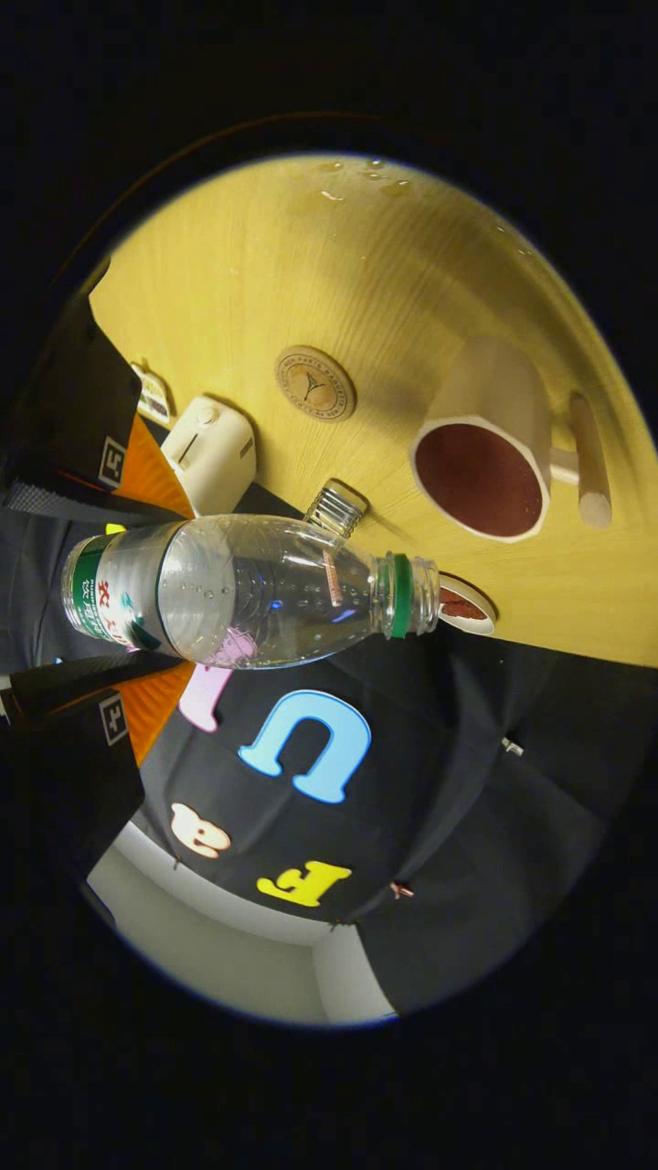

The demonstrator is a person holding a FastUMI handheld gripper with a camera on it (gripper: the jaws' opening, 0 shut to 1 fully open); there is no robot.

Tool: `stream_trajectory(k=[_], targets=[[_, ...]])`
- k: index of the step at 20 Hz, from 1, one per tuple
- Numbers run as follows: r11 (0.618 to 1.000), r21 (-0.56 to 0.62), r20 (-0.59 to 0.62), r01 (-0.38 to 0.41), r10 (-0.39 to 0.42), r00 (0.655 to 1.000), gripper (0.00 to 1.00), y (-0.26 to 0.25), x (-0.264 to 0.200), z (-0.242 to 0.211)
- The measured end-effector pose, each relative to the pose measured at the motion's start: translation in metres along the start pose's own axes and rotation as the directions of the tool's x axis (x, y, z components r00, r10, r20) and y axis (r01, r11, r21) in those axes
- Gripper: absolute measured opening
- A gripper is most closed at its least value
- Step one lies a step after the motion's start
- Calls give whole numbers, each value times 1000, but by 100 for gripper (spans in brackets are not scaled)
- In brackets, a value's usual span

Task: Take the bottle from table, then pour the juice into the cup, finally place the bottle on the coaster

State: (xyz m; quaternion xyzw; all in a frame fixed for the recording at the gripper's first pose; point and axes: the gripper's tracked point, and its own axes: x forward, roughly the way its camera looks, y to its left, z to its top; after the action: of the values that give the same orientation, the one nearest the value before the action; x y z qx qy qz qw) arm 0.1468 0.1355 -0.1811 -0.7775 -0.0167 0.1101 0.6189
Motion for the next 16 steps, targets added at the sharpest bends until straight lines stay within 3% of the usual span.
stream_trajectory(k=[3,6,11,16], targets=[[987,156,-13,-48,51,999,66,18,-3,-1],[920,379,-9,-101,112,994,66,38,-5,-1],[737,662,67,-136,122,990,66,42,-11,14],[469,860,188,-201,75,979,67,41,-25,38]])
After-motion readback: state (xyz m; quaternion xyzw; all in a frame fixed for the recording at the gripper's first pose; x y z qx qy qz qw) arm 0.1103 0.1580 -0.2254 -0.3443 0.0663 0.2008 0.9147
